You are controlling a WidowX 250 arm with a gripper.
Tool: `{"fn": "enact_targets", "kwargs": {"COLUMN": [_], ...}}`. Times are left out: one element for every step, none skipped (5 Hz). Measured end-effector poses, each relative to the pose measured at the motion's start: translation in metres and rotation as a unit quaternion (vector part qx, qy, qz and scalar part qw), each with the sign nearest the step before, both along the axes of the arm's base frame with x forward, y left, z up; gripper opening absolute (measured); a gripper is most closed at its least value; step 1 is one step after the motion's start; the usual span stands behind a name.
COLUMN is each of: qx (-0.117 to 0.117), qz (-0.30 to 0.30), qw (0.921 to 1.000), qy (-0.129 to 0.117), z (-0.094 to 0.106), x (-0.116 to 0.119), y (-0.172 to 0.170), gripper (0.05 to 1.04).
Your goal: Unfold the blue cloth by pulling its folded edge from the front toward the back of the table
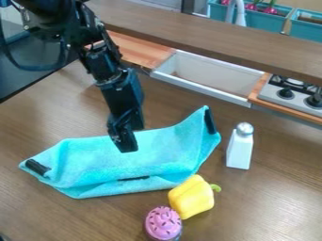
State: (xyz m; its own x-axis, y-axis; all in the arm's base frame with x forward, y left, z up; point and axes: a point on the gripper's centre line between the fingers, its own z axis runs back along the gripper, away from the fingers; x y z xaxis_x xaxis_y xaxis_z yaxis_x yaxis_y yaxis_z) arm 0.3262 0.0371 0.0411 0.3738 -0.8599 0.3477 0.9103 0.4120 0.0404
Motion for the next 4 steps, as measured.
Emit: {"fn": "enact_targets", "kwargs": {"qx": [-0.006, -0.009, -0.005, 0.01], "qz": [0.002, -0.001, -0.014, -0.007], "qw": [0.9999, 0.9999, 0.9998, 0.9999], "qy": [0.016, 0.012, 0.01, -0.008], "z": [-0.0099, -0.0109, -0.0154, -0.0162], "x": [-0.0027, -0.0006, 0.0009, 0.0072], "y": [-0.0016, -0.0063, -0.0113, -0.0079], "gripper": [1.001, 1.001, 1.001, 1.001]}}
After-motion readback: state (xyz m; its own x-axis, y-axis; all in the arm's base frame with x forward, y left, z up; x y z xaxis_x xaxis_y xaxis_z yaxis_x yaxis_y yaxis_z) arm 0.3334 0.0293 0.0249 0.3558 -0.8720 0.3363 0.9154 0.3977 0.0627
